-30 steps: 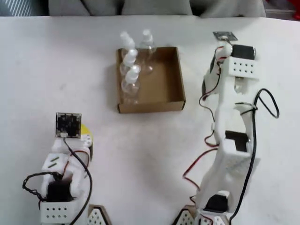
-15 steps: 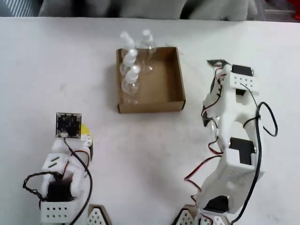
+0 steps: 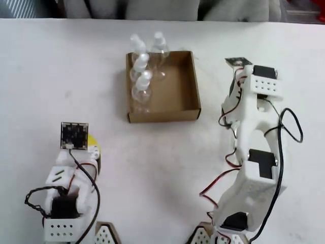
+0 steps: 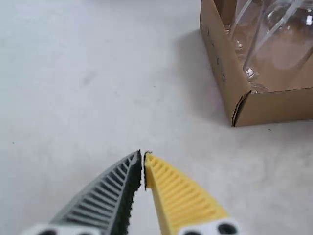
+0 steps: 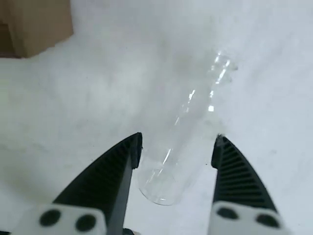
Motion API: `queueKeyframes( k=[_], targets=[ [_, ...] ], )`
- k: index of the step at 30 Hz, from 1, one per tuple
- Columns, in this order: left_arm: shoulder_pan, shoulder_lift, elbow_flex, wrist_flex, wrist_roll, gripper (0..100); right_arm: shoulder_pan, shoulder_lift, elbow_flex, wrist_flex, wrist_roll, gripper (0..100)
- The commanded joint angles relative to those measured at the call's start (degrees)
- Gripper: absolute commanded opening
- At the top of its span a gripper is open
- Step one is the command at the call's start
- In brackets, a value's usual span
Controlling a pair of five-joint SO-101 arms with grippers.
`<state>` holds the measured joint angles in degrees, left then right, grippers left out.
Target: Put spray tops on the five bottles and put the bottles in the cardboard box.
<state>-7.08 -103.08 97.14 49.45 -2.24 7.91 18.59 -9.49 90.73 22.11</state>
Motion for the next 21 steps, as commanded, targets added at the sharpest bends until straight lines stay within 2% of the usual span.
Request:
queueKeyframes(
  k=[1, 7, 10, 21],
  targets=[
    [0.04, 0.04, 0.00, -0.26, -0.35, 2, 0.04, -3.03, -7.82, -0.04, 5.19, 17.4],
    [0.04, 0.04, 0.00, -0.26, -0.35, 2, -2.77, 4.18, -13.98, -12.88, 14.51, 17.0],
    [0.04, 0.04, 0.00, -0.26, -0.35, 2, -4.35, 10.86, -20.75, -15.78, 18.11, 17.0],
    [0.04, 0.04, 0.00, -0.26, -0.35, 2, -6.02, 41.01, -57.67, -15.78, 18.81, 17.0]
  ],
)
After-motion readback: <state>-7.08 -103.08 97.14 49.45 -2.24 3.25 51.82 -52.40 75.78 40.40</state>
